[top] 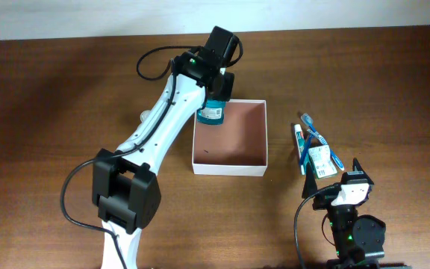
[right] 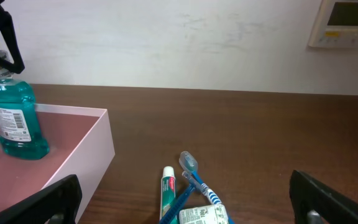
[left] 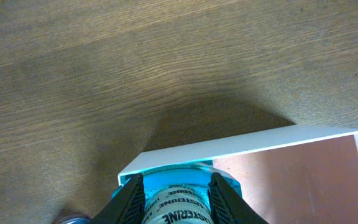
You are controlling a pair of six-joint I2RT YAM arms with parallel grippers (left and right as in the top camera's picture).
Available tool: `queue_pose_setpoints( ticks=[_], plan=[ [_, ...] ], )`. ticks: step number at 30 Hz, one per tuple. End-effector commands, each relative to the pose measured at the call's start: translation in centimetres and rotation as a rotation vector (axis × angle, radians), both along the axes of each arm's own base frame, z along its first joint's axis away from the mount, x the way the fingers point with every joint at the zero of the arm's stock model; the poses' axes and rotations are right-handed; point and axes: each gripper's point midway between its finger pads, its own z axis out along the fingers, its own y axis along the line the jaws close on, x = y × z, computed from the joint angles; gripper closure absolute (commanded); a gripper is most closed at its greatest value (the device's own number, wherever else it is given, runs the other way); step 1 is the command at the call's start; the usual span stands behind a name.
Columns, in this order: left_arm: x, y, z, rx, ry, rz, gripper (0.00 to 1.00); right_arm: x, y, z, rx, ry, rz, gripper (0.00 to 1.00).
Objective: Pack container
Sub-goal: 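Lower the mouthwash bottle into the box's back-left corner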
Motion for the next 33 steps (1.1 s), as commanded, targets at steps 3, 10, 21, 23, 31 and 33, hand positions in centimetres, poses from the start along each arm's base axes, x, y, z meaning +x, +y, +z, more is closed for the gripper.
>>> queue_pose_setpoints(
  ticks=[3, 10, 21, 23, 31, 33],
  plan=[
    [0.1, 1.3, -0.6, 0.028, 0.004, 0.013, 0.88, 0.0, 0.1, -0.2, 0.003, 0.003, 0.003, 0.02],
    [0.2, 1.7, -0.6, 0.029, 0.008, 0.021, 0.57, 0.0, 0.1, -0.2, 0.003, 0.003, 0.003, 0.02],
    [0.2, 1.6, -0.6, 0.025, 0.008, 0.020, 0.52, 0.0, 0.1, -0.2, 0.003, 0.003, 0.003, 0.02],
    [0.2, 1.6, -0.6, 0.025, 0.008, 0.020, 0.52, 0.0, 0.1, -0.2, 0.003, 0.003, 0.003, 0.02],
    [1.1, 1.3, 1.1, -0.002, -0.044, 0.022, 0.51, 0.0, 0.1, -0.2, 0.003, 0.003, 0.003, 0.02],
    [1.5, 1.1, 2.9, -0.022, -0.081, 0.022, 0.51, 0.0, 0.1, -0.2, 0.003, 0.003, 0.003, 0.02]
  ],
)
